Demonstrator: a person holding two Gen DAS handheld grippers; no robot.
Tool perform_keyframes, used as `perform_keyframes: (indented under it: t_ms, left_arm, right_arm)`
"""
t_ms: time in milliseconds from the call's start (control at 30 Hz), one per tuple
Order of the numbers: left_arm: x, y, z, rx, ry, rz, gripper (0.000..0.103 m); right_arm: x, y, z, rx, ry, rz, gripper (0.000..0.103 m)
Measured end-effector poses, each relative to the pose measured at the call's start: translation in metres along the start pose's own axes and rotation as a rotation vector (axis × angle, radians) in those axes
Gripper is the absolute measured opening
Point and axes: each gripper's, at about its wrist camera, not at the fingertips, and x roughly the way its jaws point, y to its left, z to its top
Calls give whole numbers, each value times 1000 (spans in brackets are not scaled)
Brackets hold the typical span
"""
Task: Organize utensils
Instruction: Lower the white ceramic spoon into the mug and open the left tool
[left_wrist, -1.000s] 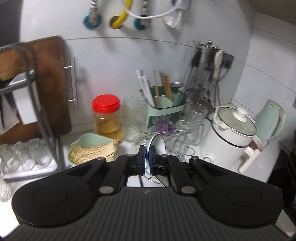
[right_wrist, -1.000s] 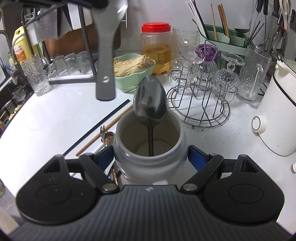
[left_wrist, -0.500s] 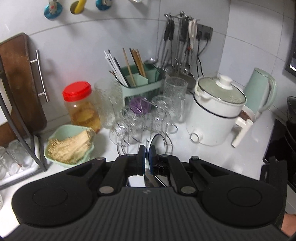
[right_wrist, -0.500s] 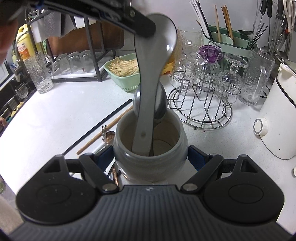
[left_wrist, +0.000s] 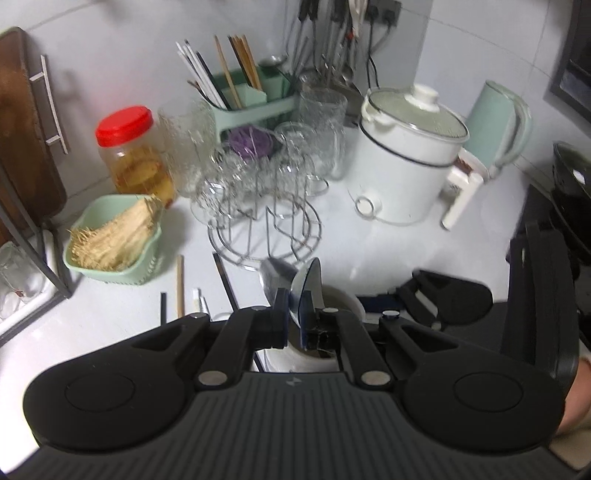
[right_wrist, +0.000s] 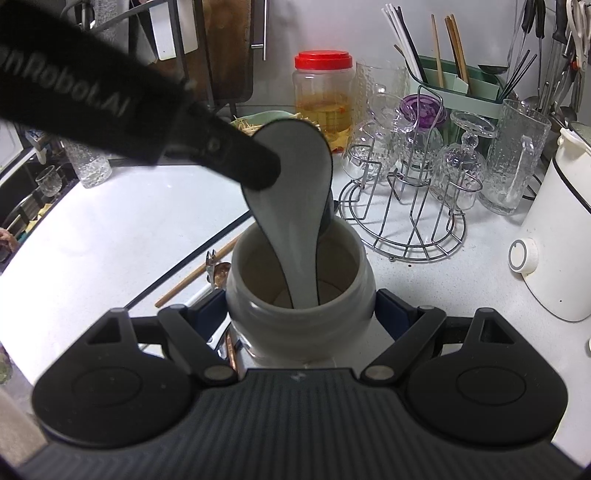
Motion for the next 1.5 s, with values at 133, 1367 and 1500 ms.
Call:
perform_keyframes:
  t_ms: [133, 1367, 1500]
  left_arm:
    - [5, 3, -1, -6, 34, -23, 6]
    - [-13, 8, -3, -150, 23, -58, 12]
    - [-26, 10, -1, -153, -9, -44, 12]
  right_arm:
    - [1, -1, 1, -4, 1, 5, 89]
    - [1, 1, 0, 1, 1, 0, 89]
    - [2, 2, 0, 7, 0, -7, 89]
